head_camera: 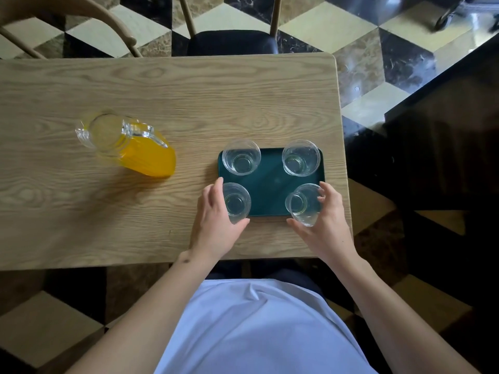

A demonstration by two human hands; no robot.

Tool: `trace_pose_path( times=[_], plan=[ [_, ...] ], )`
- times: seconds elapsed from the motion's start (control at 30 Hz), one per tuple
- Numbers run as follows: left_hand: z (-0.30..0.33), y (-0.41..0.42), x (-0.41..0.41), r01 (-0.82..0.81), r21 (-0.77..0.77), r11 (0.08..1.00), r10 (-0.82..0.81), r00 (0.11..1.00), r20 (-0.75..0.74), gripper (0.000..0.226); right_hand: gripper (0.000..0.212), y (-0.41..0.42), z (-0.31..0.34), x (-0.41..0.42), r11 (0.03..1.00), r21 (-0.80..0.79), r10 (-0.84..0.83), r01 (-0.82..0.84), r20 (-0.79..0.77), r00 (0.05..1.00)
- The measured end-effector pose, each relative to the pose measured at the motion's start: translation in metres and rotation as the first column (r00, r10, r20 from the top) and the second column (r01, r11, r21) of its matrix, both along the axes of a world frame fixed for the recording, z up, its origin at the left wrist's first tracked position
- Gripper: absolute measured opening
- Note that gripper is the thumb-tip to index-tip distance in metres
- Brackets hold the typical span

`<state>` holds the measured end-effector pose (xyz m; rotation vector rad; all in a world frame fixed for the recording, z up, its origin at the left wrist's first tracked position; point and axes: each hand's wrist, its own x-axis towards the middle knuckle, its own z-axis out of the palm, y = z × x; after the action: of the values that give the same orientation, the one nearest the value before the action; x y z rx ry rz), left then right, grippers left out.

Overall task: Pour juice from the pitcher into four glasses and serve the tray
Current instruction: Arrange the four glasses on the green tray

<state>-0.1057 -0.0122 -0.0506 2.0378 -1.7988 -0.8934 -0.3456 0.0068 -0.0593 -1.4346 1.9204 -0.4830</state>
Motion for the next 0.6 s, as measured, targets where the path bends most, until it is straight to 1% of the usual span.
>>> trace_pose_path(
  times=[0.23, 0.47, 0.6],
  plan=[
    [-0.01, -0.003, -0.012, 0.029, -0.002, 1.0, -0.029, 1.0, 0.005, 0.109, 0.106, -0.012, -0.009, 0.001, 0.999, 0.043, -0.011, 0.011, -0.002, 1.0],
    [-0.02, -0.004, -0.015, -0.024, -0.015, 1.0, 0.024, 1.0, -0.019, 0.111, 0.108, -0.015, -0.015, 0.002, 0.997, 0.077, -0.009, 0.008, 0.01, 1.0],
    [-0.022, -0.007, -0.016, -0.05, 0.018, 0.999, 0.05, 0.998, -0.031, 0.115, 0.109, -0.018, -0.016, 0.0, 0.996, 0.087, -0.012, 0.011, 0.012, 1.0]
  ],
)
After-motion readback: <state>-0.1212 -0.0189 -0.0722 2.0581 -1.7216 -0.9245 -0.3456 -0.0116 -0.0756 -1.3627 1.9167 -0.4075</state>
